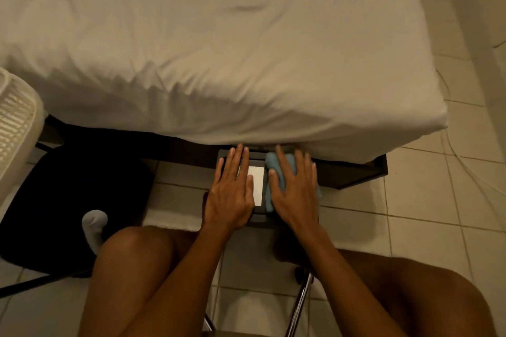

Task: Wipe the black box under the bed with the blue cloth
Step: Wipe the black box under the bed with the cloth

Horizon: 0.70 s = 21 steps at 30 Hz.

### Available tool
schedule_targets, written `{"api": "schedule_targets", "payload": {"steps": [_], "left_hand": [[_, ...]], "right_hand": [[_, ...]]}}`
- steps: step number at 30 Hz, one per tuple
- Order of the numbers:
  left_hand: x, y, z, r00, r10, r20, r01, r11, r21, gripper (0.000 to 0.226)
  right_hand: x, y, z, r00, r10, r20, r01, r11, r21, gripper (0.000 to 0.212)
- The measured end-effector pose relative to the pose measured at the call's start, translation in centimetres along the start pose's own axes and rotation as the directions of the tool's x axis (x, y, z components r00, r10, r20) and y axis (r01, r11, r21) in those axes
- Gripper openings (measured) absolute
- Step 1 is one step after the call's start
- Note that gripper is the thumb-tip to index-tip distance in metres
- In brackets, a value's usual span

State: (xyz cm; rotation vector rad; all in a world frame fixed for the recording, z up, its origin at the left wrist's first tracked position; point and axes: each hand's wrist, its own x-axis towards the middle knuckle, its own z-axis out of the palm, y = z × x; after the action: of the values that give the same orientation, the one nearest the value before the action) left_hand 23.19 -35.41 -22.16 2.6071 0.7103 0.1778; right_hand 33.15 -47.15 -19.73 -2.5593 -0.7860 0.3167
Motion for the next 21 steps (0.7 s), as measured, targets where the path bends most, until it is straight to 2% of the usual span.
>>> {"api": "schedule_targets", "payload": {"steps": [3, 6, 8, 11, 13, 17, 19, 21], "left_hand": [[-0.1, -0.1, 0.1, 1.0, 0.0, -0.01, 0.0, 1.0, -0.019, 0.058], [-0.2, -0.2, 0.2, 1.0, -0.014, -0.01, 0.014, 0.999, -0.031, 0.059], [0.0, -0.2, 0.2, 1.0, -0.019, -0.015, 0.019, 0.999, -0.027, 0.059], [0.0, -0.1, 0.0, 1.0, -0.015, -0.01, 0.014, 1.0, -0.015, 0.058], [-0.1, -0.1, 0.0, 1.0, -0.014, -0.007, 0.013, 1.0, -0.015, 0.058], [-0.2, -0.2, 0.2, 1.0, -0.026, -0.006, 0.025, 0.999, -0.021, 0.058], [0.0, -0.2, 0.0, 0.999, -0.029, -0.017, 0.028, 0.999, -0.041, 0.058], [0.1, -0.1, -0.1, 0.999, -0.029, -0.018, 0.028, 0.999, -0.041, 0.058]], "right_hand": [[-0.5, -0.6, 0.3, 0.998, 0.031, -0.058, -0.031, 1.0, -0.002, 0.056], [-4.8, -0.4, 1.0, 0.999, -0.045, -0.006, 0.046, 0.999, 0.027, 0.057], [-3.7, 0.1, 1.1, 0.998, -0.061, 0.003, 0.061, 0.998, 0.023, 0.057], [0.9, -0.6, 0.8, 0.999, 0.018, -0.043, -0.018, 1.0, -0.006, 0.054], [0.7, -1.0, 0.9, 0.995, 0.043, -0.09, -0.042, 0.999, 0.012, 0.054], [-4.7, -0.3, 1.3, 1.0, -0.027, -0.007, 0.028, 0.997, 0.068, 0.058], [-3.1, 0.1, 1.2, 0.998, -0.057, -0.015, 0.057, 0.998, 0.039, 0.057], [-0.1, -0.4, 0.7, 0.999, -0.021, -0.039, 0.021, 1.0, -0.012, 0.055]]}}
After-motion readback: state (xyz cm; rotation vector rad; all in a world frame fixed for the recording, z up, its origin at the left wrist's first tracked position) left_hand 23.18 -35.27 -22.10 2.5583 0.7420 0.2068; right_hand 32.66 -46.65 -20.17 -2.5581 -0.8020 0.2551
